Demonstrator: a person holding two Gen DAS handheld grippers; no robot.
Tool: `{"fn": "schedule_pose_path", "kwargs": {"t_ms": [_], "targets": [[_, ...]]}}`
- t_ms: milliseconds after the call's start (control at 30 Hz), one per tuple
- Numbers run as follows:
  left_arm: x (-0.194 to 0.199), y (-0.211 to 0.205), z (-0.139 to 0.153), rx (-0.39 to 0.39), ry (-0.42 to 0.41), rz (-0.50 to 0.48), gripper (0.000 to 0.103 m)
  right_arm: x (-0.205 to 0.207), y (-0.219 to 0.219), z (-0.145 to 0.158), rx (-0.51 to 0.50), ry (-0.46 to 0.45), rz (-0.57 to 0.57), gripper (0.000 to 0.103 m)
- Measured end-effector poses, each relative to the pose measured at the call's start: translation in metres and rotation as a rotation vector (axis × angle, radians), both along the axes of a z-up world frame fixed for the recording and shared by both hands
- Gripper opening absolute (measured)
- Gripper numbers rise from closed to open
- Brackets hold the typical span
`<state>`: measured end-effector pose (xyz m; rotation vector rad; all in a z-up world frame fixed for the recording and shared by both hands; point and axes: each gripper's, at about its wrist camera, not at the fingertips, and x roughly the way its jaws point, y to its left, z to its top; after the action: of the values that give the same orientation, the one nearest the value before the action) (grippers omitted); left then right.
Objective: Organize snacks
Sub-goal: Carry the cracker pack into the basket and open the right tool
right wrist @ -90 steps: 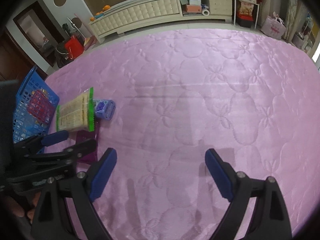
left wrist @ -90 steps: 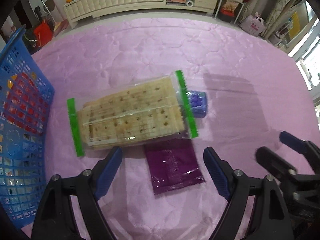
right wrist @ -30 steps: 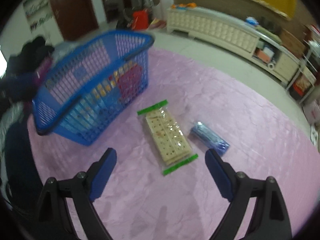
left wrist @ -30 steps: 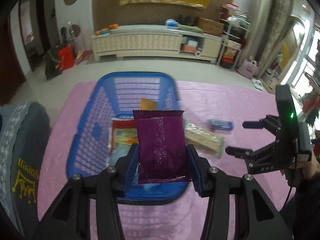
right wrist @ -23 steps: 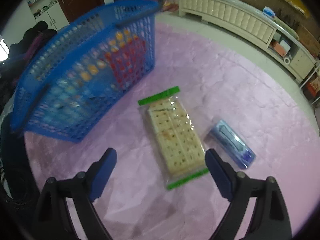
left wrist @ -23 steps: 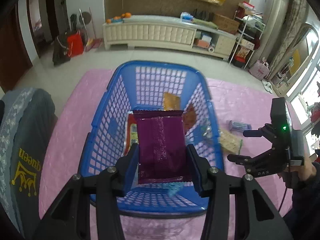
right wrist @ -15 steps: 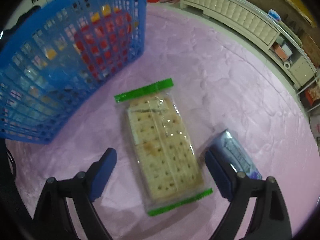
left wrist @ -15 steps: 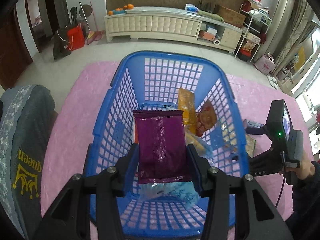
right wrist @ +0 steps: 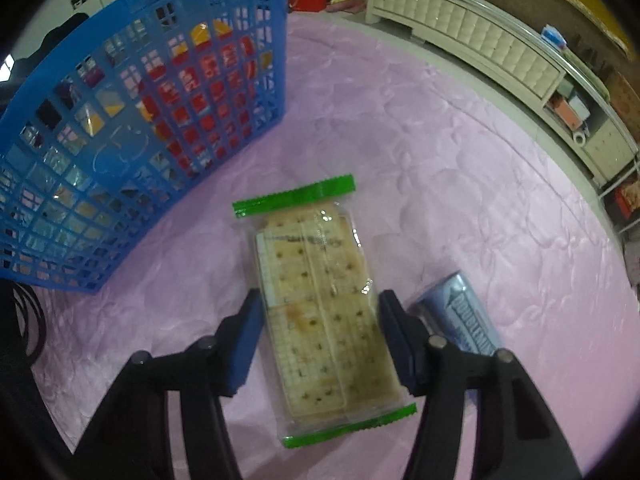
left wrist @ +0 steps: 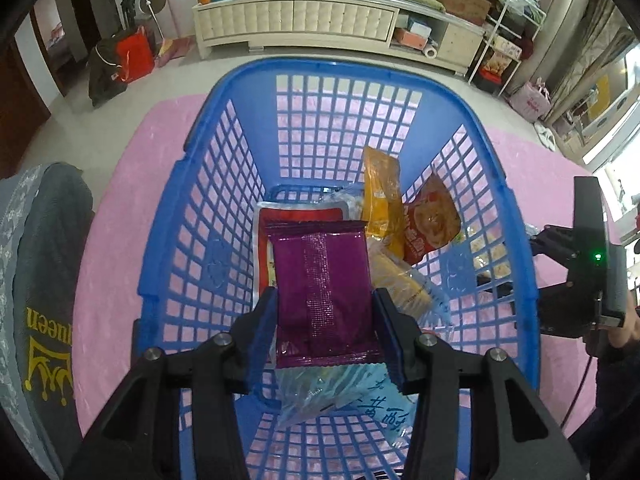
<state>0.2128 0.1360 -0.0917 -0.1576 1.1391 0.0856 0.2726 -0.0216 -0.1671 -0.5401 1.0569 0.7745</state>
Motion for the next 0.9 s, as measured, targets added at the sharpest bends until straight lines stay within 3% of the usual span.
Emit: {"fn": "schedule_pose_path", "kwargs": {"t_ms": [133, 300, 400, 633, 900], "targets": [[-0.003, 0.002, 0.001, -0.033, 0.011, 0.015, 0.048, -0.010, -0.005, 0.001, 0.018, 0.004, -0.036, 0.061], [-0.016, -0.016, 0.006, 0.002, 0.010, -0.049, 0.070, -0.020, -0.018, 0.019, 0.072, 0.007, -0.111, 0.061], [-0.027, -0.019, 0.017, 0.031, -0.033, -0.033, 0.071, -0.033, -0.027, 0.036, 0.099, -0.023, -0.155, 0.061], [-0.063, -0.008, 0.057, -0.020, -0.144, 0.020, 0.072, -0.069, -0.034, 0.091, 0.162, -0.088, -0.194, 0.061], [-0.098, 0.016, 0.087, -0.027, -0.213, 0.067, 0.073, -0.104, -0.010, 0.147, 0.242, -0.126, -0.194, 0.061]]}}
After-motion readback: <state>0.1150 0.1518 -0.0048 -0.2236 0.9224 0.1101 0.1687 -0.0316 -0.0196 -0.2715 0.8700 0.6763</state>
